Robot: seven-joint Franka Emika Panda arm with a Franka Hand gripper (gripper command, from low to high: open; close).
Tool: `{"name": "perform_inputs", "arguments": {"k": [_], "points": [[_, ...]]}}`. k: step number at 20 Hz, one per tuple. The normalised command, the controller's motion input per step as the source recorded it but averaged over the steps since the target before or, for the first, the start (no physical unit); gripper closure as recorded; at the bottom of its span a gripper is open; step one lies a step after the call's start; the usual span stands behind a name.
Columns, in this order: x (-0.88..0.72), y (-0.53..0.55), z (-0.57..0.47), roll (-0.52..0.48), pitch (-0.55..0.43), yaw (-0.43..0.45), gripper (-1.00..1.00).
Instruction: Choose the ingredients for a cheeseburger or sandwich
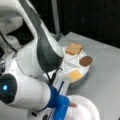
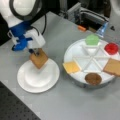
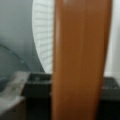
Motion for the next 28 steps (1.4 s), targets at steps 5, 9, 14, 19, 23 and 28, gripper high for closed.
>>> {"name": "perform_inputs", "arguments": {"k": [5,9,14,19,23,28], "points": [[0.34,-0.19,-0.21,0.154,-0.091,0.162,1.0],[0.34,-0.08,-0.11,0.181,-0.09,0.133,1.0],[0.34,-0.08,-0.02,0.182,-0.074,0.117,1.0],[0.31,-0.1,-0.03,0.205,-0.088,0.099,1.0],[0.3,-0.16,-0.06,0.229,-0.093,0.078,1.0],[0.32,-0.2,-0.09,0.236,-0.083,0.089,1.0]]}}
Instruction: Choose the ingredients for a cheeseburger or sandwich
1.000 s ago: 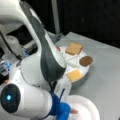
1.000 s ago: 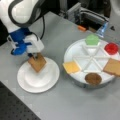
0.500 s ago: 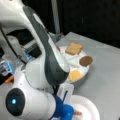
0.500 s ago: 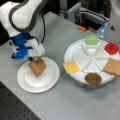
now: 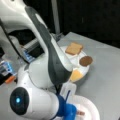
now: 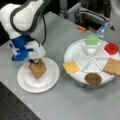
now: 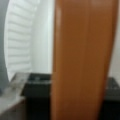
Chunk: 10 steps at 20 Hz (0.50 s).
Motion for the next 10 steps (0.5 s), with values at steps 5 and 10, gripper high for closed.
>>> {"name": "perform_inputs", "arguments": {"k": [5,10], "points": [[0.31,-0.26,-0.06,0.229,-0.068,0.123,1.0],[0.31,-0.24,-0.04,0.242,-0.075,0.136,1.0]]}}
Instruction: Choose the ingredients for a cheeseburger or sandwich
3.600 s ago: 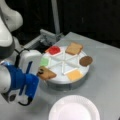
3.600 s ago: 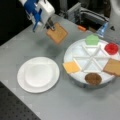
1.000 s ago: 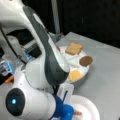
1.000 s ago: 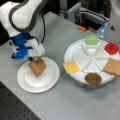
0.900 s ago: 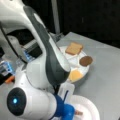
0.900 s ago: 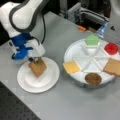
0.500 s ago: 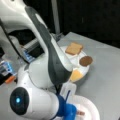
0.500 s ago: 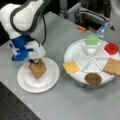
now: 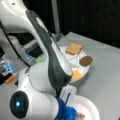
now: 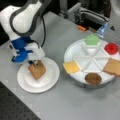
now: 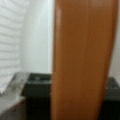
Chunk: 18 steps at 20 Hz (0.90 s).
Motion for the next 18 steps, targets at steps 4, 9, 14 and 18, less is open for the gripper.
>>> {"name": "perform_inputs", "arguments": {"k": [4,9,14,18], "points": [[0.31,-0.24,-0.03,0.248,-0.07,0.138,-1.0],[0.31,-0.22,-0.01,0.26,-0.057,0.14,-1.0],[0.31,-0.23,0.0,0.257,-0.051,0.152,-1.0],[0.31,-0.23,0.0,0.251,-0.05,0.161,-1.0]]}}
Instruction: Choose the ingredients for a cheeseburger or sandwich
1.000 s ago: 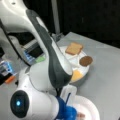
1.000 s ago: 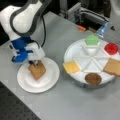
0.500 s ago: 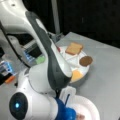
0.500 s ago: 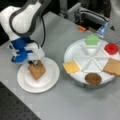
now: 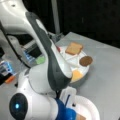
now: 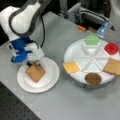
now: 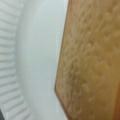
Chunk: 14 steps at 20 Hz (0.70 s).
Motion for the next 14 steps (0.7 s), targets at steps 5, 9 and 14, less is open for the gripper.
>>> {"name": "perform_inputs", "arguments": {"k": [5,9,14], "points": [[0.31,-0.25,0.03,0.243,-0.038,0.16,-1.0],[0.28,-0.22,0.08,0.228,-0.02,0.156,-1.0],[0.18,-0.15,0.17,0.186,0.021,0.143,-1.0]]}}
